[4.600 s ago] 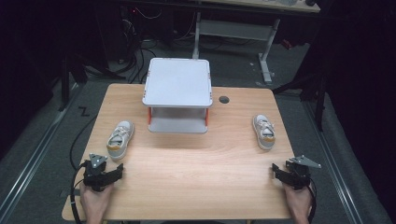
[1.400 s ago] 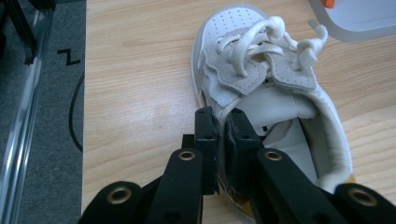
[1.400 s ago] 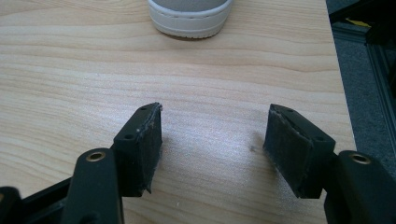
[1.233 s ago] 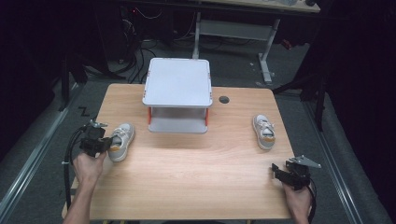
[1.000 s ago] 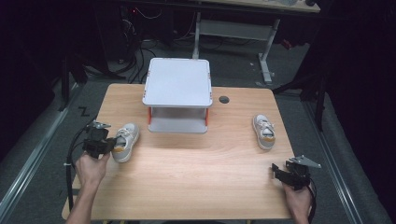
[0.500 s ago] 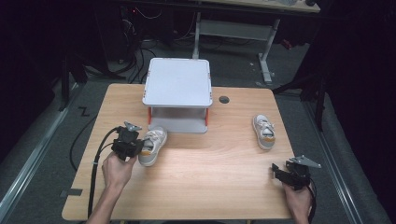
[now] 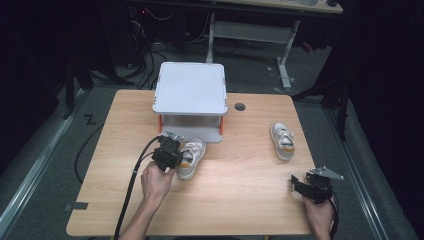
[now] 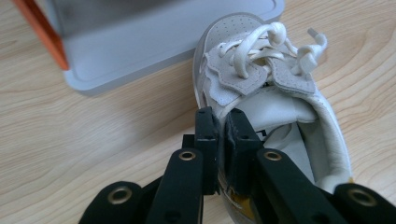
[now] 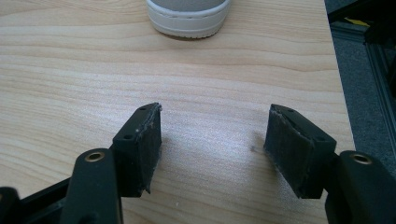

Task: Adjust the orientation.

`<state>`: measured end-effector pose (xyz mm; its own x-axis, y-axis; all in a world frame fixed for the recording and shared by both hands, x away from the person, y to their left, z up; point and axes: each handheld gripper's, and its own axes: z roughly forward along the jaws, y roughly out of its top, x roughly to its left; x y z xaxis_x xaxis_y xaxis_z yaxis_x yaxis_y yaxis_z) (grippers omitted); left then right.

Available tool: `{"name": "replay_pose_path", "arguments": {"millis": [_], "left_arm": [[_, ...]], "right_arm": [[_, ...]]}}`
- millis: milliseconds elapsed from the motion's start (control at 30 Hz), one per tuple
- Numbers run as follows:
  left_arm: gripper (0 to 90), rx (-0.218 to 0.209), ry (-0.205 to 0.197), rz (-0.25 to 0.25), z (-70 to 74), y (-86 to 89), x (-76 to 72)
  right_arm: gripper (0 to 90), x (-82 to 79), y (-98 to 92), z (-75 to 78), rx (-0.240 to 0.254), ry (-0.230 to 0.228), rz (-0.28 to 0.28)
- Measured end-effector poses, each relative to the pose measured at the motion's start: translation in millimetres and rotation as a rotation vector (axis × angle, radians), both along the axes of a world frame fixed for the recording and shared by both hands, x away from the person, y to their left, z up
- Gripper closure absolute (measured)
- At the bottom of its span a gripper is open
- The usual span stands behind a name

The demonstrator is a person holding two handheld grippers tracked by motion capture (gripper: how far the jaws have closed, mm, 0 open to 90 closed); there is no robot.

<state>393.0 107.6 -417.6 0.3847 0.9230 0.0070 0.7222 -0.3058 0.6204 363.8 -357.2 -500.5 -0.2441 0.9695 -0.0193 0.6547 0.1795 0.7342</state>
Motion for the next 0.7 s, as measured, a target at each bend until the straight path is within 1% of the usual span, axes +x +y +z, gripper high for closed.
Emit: {"name": "replay_pose_path", "arguments": {"millis": [33, 67, 100, 267, 433, 467, 500, 567, 600, 700], "left_arm": [[84.8, -0.002, 0.005, -0.003, -0.9, -3.8, 0.9], [84.8, -0.002, 0.005, -0.003, -0.9, -3.8, 0.9], [84.8, -0.002, 0.012, -0.006, -2.3, -11.1, 2.4], [84.6, 0.014, 0.014, -0.008, -5.7, -28.3, 3.8], [84.3, 0.037, 0.018, -0.004, -10.7, -40.4, 4.3], [84.3, 0.037, 0.018, -0.004, -10.7, -40.4, 4.3], [84.1, 0.042, 0.022, 0.002, -12.5, -44.1, 4.5], [83.4, 0.046, 0.025, -0.003, -14.2, -47.5, 4.2], [83.0, 0.039, 0.025, -0.005, -14.8, -49.0, 3.5], [80.3, 0.015, 0.048, -0.03, -16.0, -53.3, 1.2]], "right_arm": [[36.6, 0.0, 0.0, 0.0, 0.001, 0.0, 0.001], [36.6, 0.0, 0.0, 0.0, 0.0, 0.0, 0.001], [36.6, 0.0, 0.0, 0.0, 0.0, 0.0, 0.0], [36.6, 0.0, 0.0, 0.0, 0.0, 0.0, 0.0], [36.6, 0.0, 0.0, 0.0, 0.0, 0.0, 0.0], [36.6, 0.0, 0.0, 0.0, 0.0, 0.0, 0.0], [36.6, 0.0, 0.0, 0.0, 0.0, 0.0, 0.0], [36.6, 0.0, 0.0, 0.0, 0.0, 0.0, 0.0], [36.6, 0.0, 0.0, 0.0, 0.0, 0.0, 0.0], [36.6, 0.0, 0.0, 0.0, 0.0, 0.0, 0.0]]}}
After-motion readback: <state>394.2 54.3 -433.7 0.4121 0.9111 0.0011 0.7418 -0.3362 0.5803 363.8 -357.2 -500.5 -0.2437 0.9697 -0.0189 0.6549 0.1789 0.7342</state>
